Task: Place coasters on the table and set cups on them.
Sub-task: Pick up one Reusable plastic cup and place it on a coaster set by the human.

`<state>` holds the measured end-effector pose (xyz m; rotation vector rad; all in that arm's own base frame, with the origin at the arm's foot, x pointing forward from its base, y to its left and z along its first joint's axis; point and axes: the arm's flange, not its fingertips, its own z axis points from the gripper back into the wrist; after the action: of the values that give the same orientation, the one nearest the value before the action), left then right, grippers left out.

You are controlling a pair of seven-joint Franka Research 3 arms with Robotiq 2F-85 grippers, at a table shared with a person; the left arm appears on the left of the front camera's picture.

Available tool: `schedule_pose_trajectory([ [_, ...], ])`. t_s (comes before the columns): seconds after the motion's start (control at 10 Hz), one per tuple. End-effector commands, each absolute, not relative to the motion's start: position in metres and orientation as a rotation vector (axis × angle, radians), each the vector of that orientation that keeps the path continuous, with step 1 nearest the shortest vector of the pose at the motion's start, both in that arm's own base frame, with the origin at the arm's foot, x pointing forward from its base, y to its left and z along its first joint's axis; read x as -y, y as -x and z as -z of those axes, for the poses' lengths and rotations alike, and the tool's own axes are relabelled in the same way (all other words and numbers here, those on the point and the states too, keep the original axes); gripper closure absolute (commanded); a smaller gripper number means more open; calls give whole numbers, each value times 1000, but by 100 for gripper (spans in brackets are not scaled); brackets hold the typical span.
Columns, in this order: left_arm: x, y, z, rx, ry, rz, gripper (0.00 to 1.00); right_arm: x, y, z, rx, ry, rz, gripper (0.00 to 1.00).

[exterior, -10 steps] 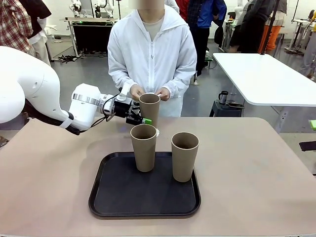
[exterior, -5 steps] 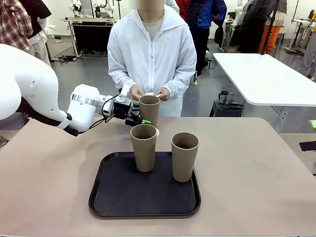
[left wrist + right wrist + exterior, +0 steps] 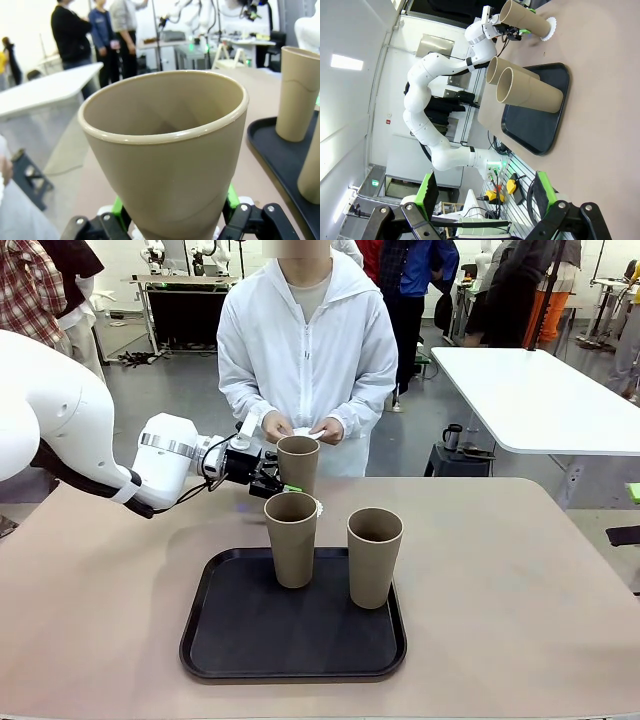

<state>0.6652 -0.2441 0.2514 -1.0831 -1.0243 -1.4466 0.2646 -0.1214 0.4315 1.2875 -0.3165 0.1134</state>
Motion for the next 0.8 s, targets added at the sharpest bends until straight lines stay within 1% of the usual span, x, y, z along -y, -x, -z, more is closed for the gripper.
schedule_pose_trajectory([
  [0.0,241,-666,-250,1031,1111,1428,15,123,-266,-431,325,-1299,-125,0],
  [0.7,239,-664,-247,1041,1141,1443,15,123,-266,-431,325,-1299,-125,0],
])
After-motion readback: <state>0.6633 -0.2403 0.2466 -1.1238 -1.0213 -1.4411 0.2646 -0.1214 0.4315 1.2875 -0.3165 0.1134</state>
